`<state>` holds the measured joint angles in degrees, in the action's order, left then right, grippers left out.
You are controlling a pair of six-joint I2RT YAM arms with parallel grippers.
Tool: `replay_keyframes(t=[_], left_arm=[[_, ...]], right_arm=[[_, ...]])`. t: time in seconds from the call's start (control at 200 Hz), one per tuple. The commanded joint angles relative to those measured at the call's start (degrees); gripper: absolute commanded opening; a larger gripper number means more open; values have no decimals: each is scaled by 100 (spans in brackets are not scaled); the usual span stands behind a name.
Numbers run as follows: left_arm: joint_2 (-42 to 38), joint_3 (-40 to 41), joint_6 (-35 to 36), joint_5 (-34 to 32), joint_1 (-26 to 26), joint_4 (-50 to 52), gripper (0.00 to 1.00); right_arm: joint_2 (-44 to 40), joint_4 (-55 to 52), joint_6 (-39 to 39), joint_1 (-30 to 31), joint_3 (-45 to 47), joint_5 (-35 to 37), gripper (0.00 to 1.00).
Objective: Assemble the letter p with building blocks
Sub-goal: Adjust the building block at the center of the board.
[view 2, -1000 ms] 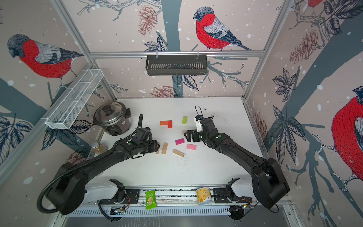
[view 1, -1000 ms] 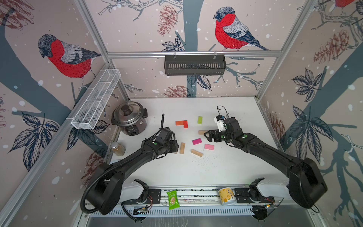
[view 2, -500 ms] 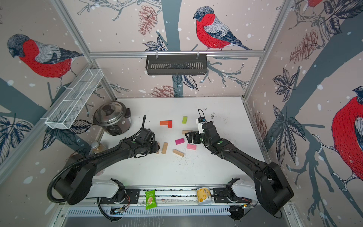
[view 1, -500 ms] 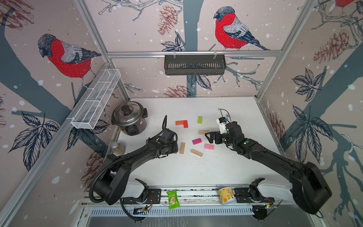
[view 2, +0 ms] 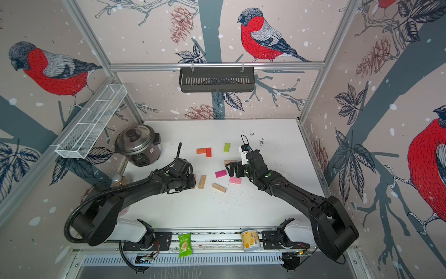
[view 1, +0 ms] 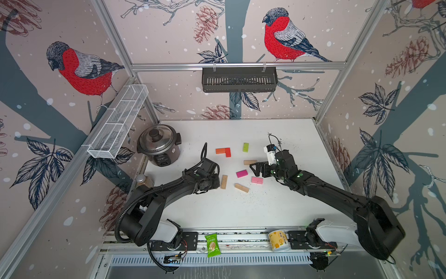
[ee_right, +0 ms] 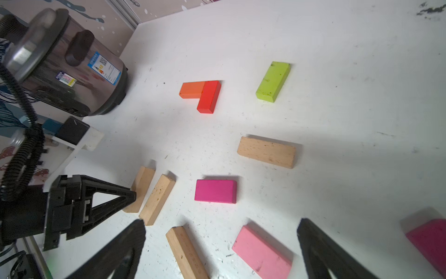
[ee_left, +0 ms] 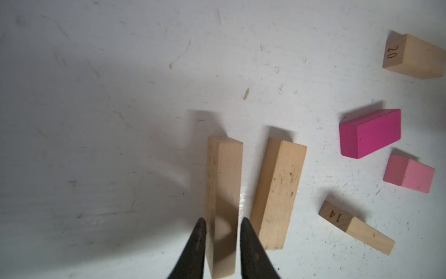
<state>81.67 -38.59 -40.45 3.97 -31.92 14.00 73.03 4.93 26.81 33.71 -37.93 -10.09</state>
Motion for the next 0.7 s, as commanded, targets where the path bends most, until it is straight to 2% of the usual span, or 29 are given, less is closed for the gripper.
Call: replay_keyframes(t=[0.0, 0.315, 0.49, 0.695], left_arm=[[32, -41, -88, -98, -7, -147, 22], [126, -88, -140, -67, -7, -145, 16], [65, -128, -98, 324, 53, -318, 15], [-124, 217, 55, 1092, 620, -768, 15]], right_arm=[[23, 131, 10, 21, -4, 59, 100], [77, 140, 8, 50, -12, 77, 100], [113, 131, -2, 65, -21, 86, 100], [138, 140, -10, 74, -21, 97, 100]])
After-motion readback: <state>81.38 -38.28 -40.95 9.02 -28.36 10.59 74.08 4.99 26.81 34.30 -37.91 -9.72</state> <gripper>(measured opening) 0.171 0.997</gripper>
